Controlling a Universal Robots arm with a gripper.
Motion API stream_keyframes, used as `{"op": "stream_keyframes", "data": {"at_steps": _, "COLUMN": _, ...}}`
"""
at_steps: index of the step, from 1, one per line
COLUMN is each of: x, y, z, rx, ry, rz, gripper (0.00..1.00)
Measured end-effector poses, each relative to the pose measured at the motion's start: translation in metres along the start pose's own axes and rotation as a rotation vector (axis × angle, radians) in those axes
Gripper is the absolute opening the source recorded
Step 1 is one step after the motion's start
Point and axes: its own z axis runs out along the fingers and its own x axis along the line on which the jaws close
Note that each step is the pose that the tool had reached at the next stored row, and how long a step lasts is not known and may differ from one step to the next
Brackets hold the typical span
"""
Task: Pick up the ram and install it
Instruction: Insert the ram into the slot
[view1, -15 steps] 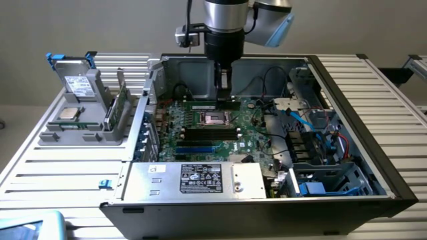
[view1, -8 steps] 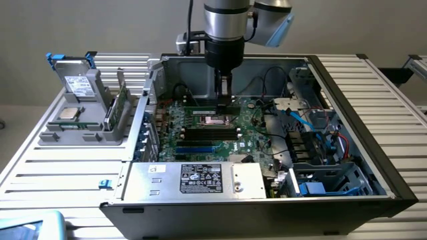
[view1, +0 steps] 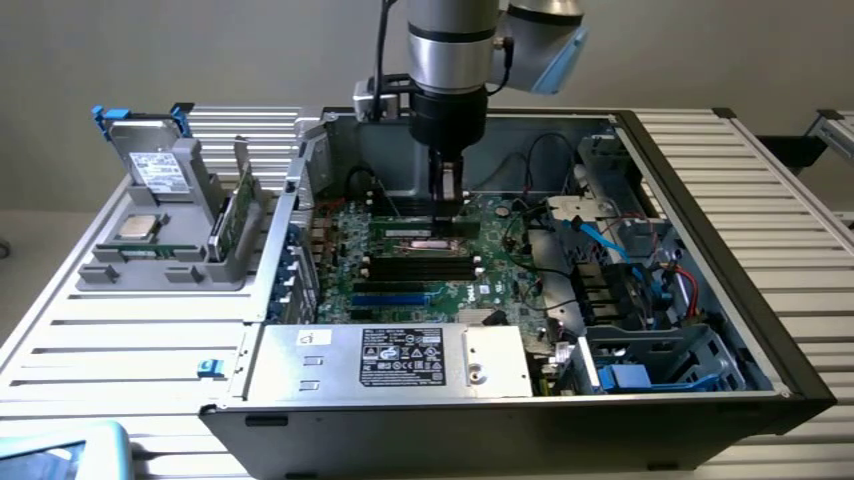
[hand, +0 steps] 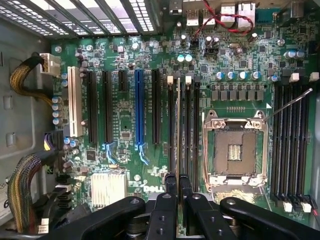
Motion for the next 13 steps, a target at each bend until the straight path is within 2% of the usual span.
{"op": "stream_keyframes", "data": {"at_steps": 4, "x": -0.0002, "y": 0.0, "z": 0.0028, "rx": -0.0028, "ry": 0.0074, "rz": 0.0, "gripper": 0.14}}
{"op": "stream_keyframes", "data": {"at_steps": 13, "x": -0.0003, "y": 0.0, "z": 0.003, "rx": -0.0028, "ry": 0.0074, "rz": 0.0, "gripper": 0.14}}
